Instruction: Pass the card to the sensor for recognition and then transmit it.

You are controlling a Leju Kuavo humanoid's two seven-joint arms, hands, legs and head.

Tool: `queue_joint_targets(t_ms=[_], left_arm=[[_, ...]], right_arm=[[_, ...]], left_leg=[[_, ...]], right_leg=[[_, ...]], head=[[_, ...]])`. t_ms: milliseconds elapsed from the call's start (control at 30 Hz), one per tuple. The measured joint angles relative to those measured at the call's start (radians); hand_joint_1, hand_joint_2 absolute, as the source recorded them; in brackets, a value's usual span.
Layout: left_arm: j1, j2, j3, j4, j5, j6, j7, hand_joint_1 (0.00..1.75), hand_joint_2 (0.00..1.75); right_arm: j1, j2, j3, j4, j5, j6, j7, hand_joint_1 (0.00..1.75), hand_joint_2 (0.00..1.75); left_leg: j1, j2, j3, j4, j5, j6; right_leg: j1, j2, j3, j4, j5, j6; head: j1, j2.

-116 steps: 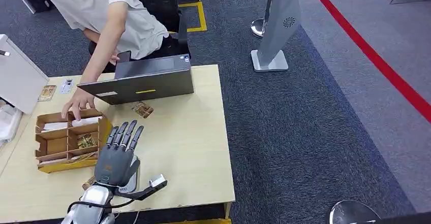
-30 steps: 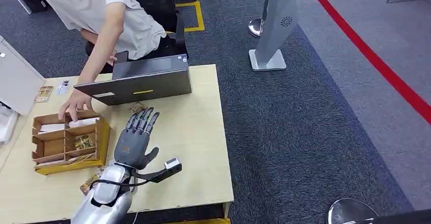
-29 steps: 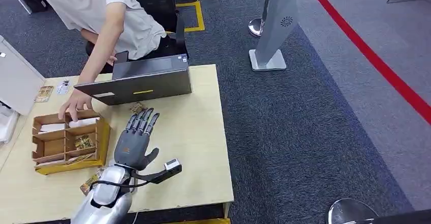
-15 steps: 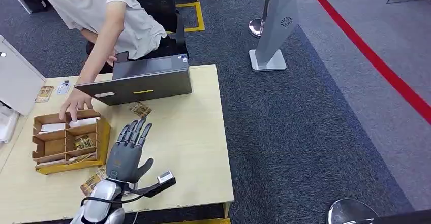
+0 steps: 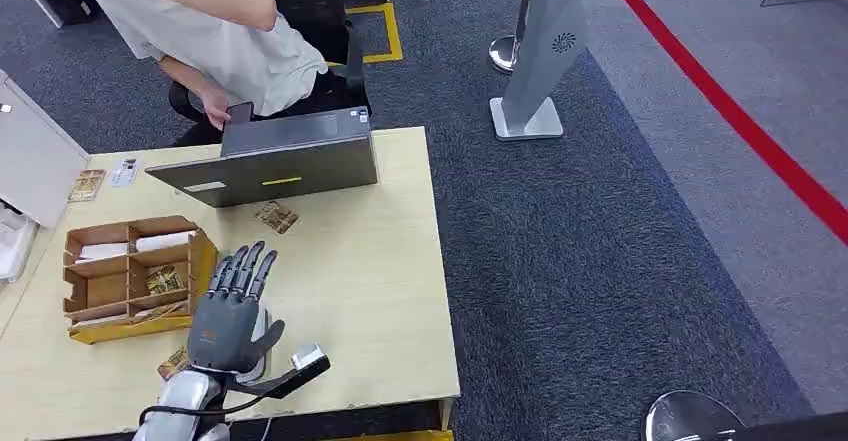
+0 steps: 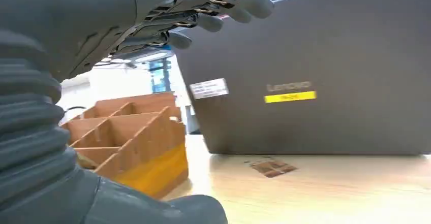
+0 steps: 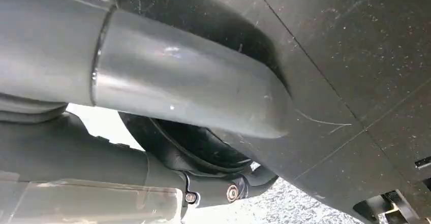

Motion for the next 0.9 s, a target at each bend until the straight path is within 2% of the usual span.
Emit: queue_joint_targets(t_ms=[233, 300, 400, 500, 700, 767, 833, 900], left_arm=[[0.078, 0.0, 0.119, -0.024, -0.025, 0.064, 0.024, 0.0, 1.75], [0.121, 0.0, 0.182, -0.039, -0.026, 0.097, 0.031, 0.0, 1.75], [0.182, -0.001, 0.274, -0.057, -0.027, 0.11, 0.018, 0.0, 1.75], [0.239, -0.018, 0.38, -0.081, -0.019, 0.112, -0.032, 0.0, 1.75], [0.326, -0.087, 0.585, -0.127, -0.011, 0.113, -0.131, 0.0, 1.75], [0.352, -0.121, 0.667, -0.145, -0.008, 0.113, -0.184, 0.0, 1.75], [0.369, -0.158, 0.746, -0.161, -0.006, 0.113, -0.262, 0.0, 1.75], [0.379, -0.194, 0.819, -0.173, 0.0, 0.113, -0.315, 0.0, 1.75]], right_arm=[[-0.003, 0.002, -0.006, 0.0, -0.056, -0.01, 0.042, 0.0, 0.0], [-0.004, 0.007, -0.025, 0.0, -0.105, -0.029, 0.071, 0.0, 0.0], [-0.006, 0.016, -0.034, 0.0, -0.2, -0.06, 0.107, 0.0, 0.0], [-0.007, 0.021, -0.035, 0.0, -0.352, -0.105, 0.145, 0.0, 0.0], [-0.007, 0.025, -0.004, -0.001, -0.651, -0.213, 0.198, 0.0, 0.0], [-0.006, 0.027, 0.041, -0.004, -0.813, -0.276, 0.212, 0.0, 0.0], [-0.005, 0.024, 0.138, -0.009, -1.009, -0.335, 0.232, 0.0, 0.0], [-0.005, 0.021, 0.221, -0.011, -1.121, -0.383, 0.242, 0.0, 0.0]], left_leg=[[0.0, 0.0, 0.0, 0.0, 0.0, 0.0], [0.0, 0.001, 0.0, -0.001, -0.001, -0.002], [0.0, 0.0, 0.001, -0.001, -0.001, -0.002], [0.0, 0.0, 0.0, -0.001, -0.002, -0.002], [0.0, 0.0, 0.0, -0.001, -0.003, -0.001], [0.0, 0.0, 0.0, -0.001, -0.004, -0.001], [0.0, 0.0, 0.0, -0.001, -0.004, -0.001], [0.0, 0.0, 0.0, -0.001, -0.004, -0.001]], right_leg=[[0.0, 0.0, 0.0, 0.0, 0.0, 0.0], [0.0, 0.0, 0.0, 0.0, -0.001, -0.001], [0.0, -0.001, 0.0, 0.0, -0.002, -0.001], [0.0, -0.002, 0.0, 0.0, -0.003, -0.001], [0.0, -0.003, 0.0, 0.0, -0.004, -0.001], [0.0, -0.003, 0.0, 0.0, -0.004, -0.001], [0.0, -0.004, 0.0, 0.0, -0.004, -0.001], [0.0, -0.004, 0.0, 0.0, -0.004, -0.001]], head=[[0.0, 0.0], [0.0, 0.0], [0.0, 0.0], [0.0, 0.0], [0.0, 0.0], [0.0, 0.0], [0.001, 0.0], [0.0, 0.0]])
